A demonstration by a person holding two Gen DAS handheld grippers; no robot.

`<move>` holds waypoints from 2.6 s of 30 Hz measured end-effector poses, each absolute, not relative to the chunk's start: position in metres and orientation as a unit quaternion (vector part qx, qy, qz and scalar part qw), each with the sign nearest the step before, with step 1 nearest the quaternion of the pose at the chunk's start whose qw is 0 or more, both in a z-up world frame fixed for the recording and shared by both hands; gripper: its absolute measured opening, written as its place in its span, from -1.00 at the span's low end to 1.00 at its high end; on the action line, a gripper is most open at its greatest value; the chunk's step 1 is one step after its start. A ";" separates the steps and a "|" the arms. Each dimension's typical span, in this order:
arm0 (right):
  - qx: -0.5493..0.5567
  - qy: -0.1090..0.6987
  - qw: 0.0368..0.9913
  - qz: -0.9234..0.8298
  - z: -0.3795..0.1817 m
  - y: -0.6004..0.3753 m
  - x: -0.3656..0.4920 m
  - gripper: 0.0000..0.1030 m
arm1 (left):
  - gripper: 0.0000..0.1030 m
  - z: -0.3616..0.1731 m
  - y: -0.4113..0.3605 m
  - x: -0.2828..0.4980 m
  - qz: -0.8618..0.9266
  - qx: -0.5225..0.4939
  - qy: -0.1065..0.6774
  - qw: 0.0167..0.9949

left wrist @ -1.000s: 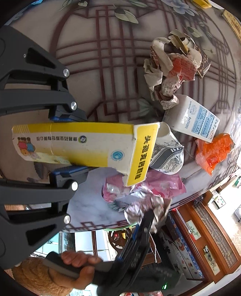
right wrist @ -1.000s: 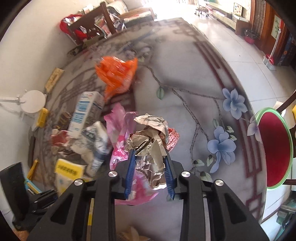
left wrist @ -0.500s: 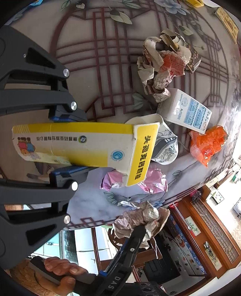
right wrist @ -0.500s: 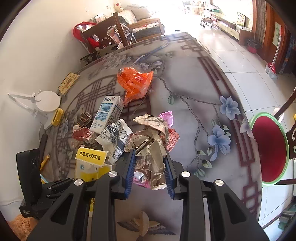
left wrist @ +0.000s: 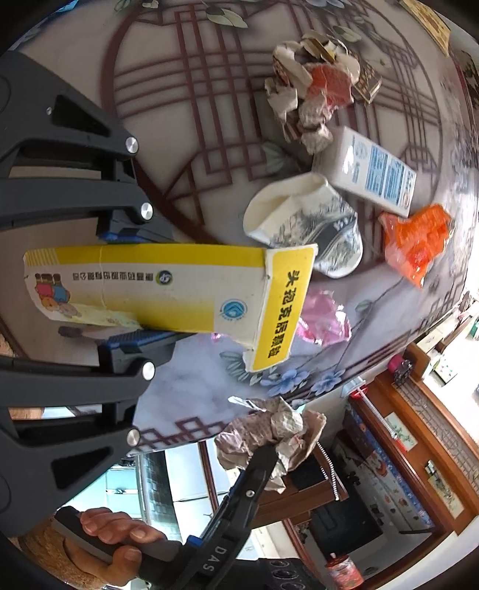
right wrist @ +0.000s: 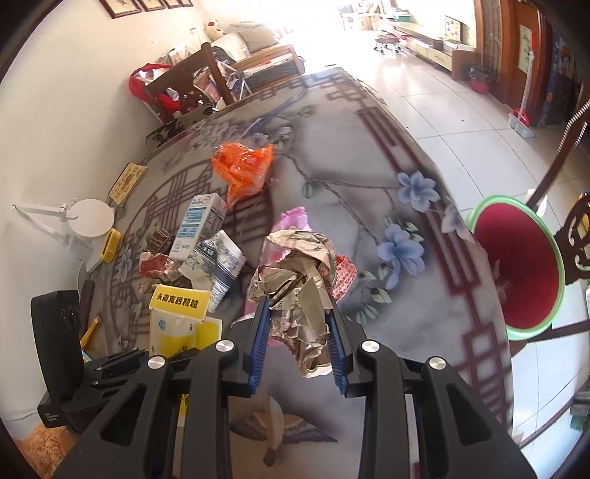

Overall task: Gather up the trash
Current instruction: 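Carry the foil wad with the right gripper and yellow carton with the left toward the bucket, then open both grippers to drop the foil wad and yellow carton into the bucket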

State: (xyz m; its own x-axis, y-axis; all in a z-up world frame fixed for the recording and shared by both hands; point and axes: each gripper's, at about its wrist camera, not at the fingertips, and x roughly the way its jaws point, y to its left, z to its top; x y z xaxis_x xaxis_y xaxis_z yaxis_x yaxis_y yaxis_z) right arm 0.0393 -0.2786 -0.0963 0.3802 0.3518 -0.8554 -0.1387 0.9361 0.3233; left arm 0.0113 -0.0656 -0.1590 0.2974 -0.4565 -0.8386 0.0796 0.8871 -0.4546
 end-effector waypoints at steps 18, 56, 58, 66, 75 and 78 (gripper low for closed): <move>0.108 0.541 0.824 0.129 -0.101 -0.325 0.030 -0.43 | -0.35 -0.159 -0.113 0.014 -0.190 -0.155 0.570 0.784; 0.158 0.543 0.825 0.010 -0.134 -0.532 0.072 -0.40 | -0.34 -0.151 -0.242 0.056 -0.200 -0.120 0.578 0.782; 0.157 0.540 0.827 0.001 -0.136 -0.543 0.076 -0.37 | -0.34 -0.150 -0.255 0.063 -0.207 -0.111 0.578 0.782; 0.165 0.536 0.828 -0.011 -0.145 -0.570 0.088 -0.33 | -0.34 -0.137 -0.314 0.097 -0.253 -0.071 0.564 0.783; 0.189 0.540 0.819 -0.035 -0.155 -0.590 0.084 0.12 | -0.34 -0.131 -0.382 0.128 -0.308 -0.028 0.547 0.778; 0.175 0.537 0.824 -0.048 -0.149 -0.593 0.080 0.17 | -0.34 -0.130 -0.402 0.137 -0.322 -0.006 0.534 0.782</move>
